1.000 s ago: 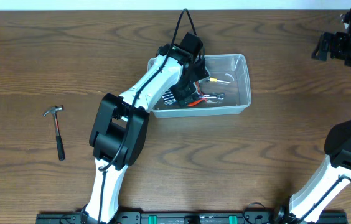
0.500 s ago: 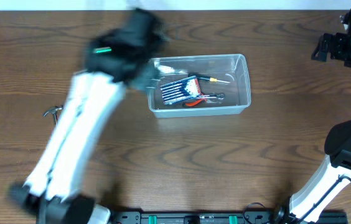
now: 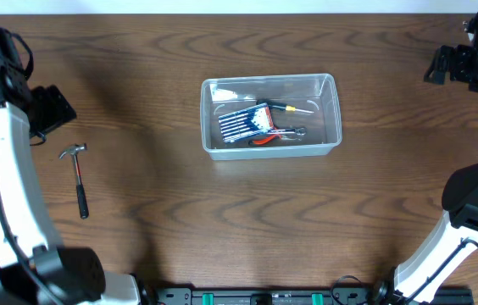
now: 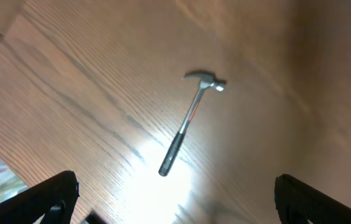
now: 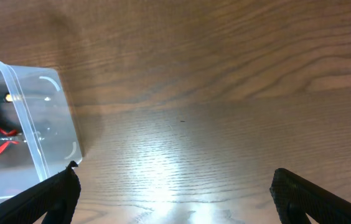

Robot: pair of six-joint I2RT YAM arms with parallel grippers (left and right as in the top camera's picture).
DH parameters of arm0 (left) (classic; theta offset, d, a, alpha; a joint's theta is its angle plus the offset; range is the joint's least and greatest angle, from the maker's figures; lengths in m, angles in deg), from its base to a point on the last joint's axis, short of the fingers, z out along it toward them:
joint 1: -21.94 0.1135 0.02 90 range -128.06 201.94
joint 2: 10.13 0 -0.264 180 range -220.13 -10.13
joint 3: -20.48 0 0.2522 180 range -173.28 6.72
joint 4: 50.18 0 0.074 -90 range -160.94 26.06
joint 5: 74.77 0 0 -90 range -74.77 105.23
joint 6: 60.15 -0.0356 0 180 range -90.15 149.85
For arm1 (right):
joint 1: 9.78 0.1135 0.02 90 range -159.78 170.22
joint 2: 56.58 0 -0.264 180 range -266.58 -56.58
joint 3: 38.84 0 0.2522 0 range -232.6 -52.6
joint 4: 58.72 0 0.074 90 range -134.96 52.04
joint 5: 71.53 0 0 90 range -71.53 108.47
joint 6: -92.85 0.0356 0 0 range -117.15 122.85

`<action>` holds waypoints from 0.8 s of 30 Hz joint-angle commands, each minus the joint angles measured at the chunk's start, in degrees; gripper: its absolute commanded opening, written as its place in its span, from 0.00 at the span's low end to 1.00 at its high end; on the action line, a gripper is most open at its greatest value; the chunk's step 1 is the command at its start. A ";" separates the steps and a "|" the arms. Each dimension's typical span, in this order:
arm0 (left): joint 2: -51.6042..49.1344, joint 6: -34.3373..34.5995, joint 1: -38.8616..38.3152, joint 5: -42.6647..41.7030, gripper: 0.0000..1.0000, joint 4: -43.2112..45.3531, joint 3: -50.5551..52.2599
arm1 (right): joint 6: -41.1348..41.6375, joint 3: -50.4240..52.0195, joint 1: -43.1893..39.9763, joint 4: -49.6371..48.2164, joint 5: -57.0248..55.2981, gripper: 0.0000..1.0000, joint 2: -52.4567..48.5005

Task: Pack container
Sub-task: 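Move left gripper back toward the red-handled claw hammer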

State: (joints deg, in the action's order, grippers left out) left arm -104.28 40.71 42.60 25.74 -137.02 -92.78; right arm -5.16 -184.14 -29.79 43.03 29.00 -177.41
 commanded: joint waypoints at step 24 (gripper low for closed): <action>-14.53 -26.47 7.23 -14.01 0.98 29.81 26.27 | -0.85 0.09 0.07 2.51 -1.57 0.99 -0.44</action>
State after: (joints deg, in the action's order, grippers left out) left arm -118.46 18.46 49.86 15.40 -107.75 -66.77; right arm -5.16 -184.14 -29.79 45.15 28.76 -177.41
